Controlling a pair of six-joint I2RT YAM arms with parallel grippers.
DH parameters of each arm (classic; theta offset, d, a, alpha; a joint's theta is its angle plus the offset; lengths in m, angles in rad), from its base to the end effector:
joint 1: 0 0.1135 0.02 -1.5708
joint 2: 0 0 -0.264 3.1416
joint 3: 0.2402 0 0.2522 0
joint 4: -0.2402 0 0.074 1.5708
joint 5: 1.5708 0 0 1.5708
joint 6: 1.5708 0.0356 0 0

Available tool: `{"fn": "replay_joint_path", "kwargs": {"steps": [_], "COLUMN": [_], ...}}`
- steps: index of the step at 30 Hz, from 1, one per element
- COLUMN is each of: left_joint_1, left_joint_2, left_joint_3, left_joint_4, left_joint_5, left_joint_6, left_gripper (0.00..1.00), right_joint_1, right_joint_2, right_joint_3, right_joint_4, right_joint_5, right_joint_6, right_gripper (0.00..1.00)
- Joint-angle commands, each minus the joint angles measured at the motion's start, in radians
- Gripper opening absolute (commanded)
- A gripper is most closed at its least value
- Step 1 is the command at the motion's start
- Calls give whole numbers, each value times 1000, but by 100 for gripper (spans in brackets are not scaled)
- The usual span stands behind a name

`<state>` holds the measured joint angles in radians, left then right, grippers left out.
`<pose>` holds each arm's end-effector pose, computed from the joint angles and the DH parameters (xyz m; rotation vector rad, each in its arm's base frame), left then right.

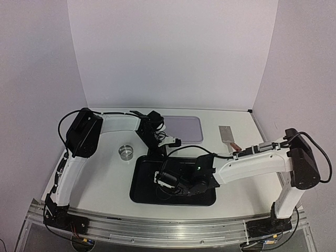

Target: Roll out the dumpling wrappers from the dough

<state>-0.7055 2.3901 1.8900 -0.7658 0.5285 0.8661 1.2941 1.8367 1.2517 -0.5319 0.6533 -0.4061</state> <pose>0.3599 -0.3301 0.1290 2.0008 1.8396 -0.6990 0.1223 0.3515 0.1911 -1.6916 1.7375 -0.4998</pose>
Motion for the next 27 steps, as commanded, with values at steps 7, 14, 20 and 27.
{"fn": "replay_joint_path", "kwargs": {"steps": [7,14,20,27], "left_joint_1": [8,5,4,5], "left_joint_2": [8,6,4,11], "left_joint_3": [-16,-17,-19,-8], "left_joint_4": [27,26,28,29], "left_joint_5": [-124,-121,-118,-117], "left_joint_6": [65,60,57,57], "left_gripper": [0,0,0,0], "right_joint_1": [94,-38,-39,107], "right_joint_2": [-4,111,118,44], "right_joint_3": [-145,-62,-86,-76], "right_joint_4": [-265,-222,-217,-312], "right_joint_5": [-280,-268,-293,-267], "right_joint_6": [181,35,106,213], "right_gripper": [0,0,0,0]}}
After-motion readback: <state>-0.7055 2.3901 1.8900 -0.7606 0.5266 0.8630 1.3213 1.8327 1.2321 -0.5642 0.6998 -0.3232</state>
